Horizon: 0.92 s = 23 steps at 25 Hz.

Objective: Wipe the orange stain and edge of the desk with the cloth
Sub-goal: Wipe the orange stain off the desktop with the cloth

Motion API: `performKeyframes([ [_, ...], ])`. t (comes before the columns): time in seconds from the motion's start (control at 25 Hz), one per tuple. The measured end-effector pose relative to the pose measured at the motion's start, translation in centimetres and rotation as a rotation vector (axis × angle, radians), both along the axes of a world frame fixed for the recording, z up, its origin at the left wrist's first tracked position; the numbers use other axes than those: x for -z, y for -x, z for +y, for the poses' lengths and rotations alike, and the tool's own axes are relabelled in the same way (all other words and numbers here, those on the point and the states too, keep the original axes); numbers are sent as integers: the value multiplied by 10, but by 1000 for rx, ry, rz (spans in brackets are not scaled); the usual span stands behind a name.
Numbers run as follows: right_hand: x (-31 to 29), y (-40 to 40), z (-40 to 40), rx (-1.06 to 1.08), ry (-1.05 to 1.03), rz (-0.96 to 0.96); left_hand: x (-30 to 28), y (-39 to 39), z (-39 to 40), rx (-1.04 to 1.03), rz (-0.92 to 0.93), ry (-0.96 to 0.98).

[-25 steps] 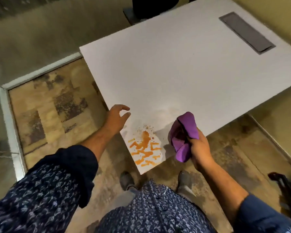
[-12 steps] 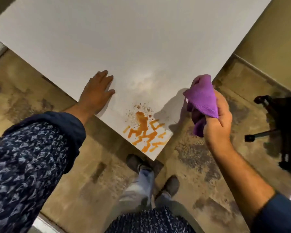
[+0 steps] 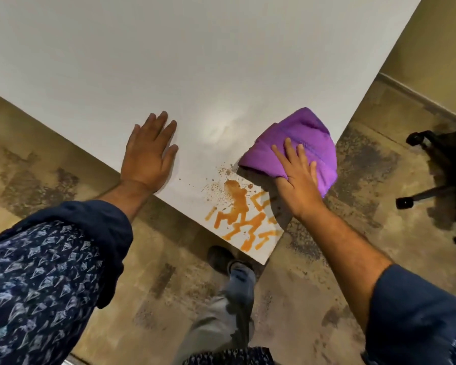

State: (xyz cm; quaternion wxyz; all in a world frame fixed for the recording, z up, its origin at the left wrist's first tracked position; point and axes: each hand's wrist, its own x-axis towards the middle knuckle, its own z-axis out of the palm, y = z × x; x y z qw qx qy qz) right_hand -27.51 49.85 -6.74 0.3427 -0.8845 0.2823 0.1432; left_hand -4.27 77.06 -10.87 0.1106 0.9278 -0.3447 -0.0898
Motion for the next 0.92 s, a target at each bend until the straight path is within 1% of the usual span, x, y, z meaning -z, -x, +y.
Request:
performKeyframes([
  [0.08,7,2,3,29,-20,-21,-1,0,1,7,4,15],
  [0.2,13,2,28,3,-19,-57,0,2,1,6,3,44],
  [0.32,22,2,56,-32,82,-53,5,0,3,13,-14,75],
  [0.4,22,0,60,-35,138,-42,7,1,4,10,-15,103],
  [0.56,22,-7,65,17,134,-31,12,-1,3,-14,7,205],
  [0.68,26,-6,77,3,144,-39,15,-2,9,-32,30,269],
  [0.84,25,21,103,-15,113,-47,8,1,6,-24,33,267],
  [0.92,24,33,126,27,66,-65,7,1,7,-19,27,259],
])
